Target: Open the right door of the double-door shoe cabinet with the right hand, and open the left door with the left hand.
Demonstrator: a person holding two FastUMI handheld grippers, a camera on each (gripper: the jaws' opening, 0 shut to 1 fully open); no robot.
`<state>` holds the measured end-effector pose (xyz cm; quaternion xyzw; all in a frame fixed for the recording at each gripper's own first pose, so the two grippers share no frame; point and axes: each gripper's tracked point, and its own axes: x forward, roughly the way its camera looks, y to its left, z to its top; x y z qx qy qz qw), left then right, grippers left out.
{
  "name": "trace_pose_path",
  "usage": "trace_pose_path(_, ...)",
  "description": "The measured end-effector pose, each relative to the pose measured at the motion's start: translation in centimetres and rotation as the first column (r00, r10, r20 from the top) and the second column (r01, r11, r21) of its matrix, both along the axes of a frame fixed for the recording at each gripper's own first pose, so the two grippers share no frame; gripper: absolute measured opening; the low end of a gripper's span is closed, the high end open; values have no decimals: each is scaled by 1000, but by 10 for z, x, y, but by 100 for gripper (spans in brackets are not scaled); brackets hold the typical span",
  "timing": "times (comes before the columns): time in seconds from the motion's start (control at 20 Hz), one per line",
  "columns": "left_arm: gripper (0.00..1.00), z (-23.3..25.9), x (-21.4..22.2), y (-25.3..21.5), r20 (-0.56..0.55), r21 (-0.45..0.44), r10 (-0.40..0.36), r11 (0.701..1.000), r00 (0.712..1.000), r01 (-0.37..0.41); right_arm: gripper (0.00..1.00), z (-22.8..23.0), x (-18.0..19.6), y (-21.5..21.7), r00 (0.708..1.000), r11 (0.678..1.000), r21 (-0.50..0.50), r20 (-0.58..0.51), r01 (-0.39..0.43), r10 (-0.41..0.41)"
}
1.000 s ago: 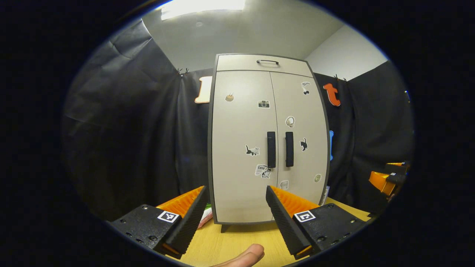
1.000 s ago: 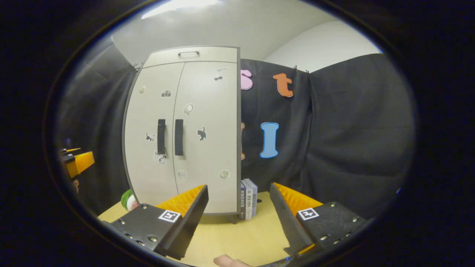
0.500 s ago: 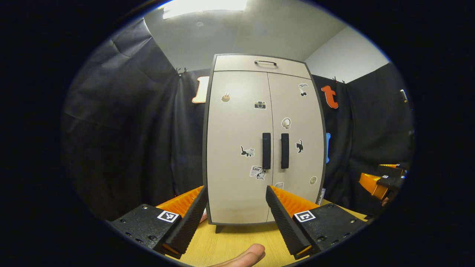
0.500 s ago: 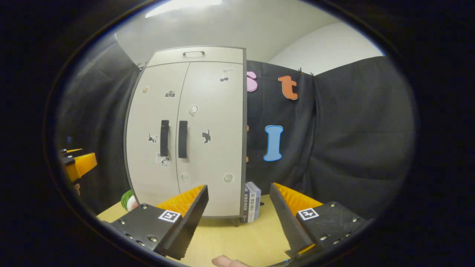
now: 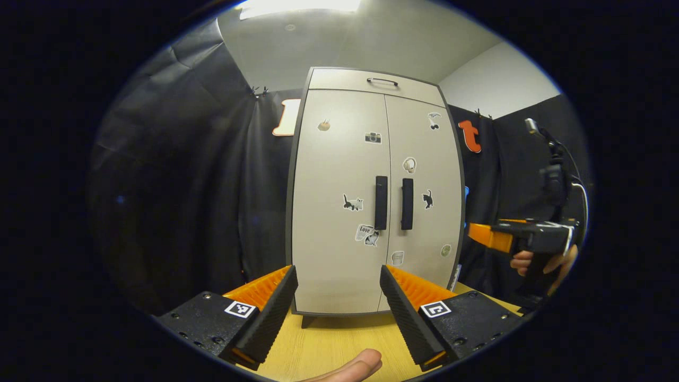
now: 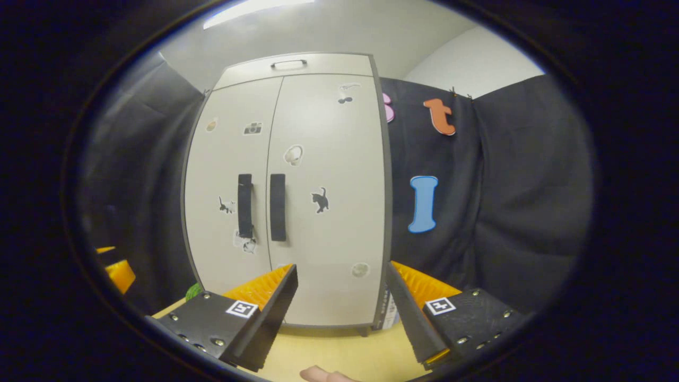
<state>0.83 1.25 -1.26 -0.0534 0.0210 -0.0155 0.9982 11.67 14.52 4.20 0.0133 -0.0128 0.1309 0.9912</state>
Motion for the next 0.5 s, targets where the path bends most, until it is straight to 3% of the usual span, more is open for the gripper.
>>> trace_pose_path(0.2,98,-19,-4,3,-34,-9,-13,1000,999,13,99,11,50,50,995,995,2,-12,-99,99)
trace_pose_path(0.35,97,-28,-9,7,-61,7,-31,999,998,32,99,14,67,85,986,988,10,-54,-156,156)
trace_pose_path(0.5,97,-29,-17,17,-63,2,-46,999,997,47,99,13,79,103,987,991,3,-91,-134,134)
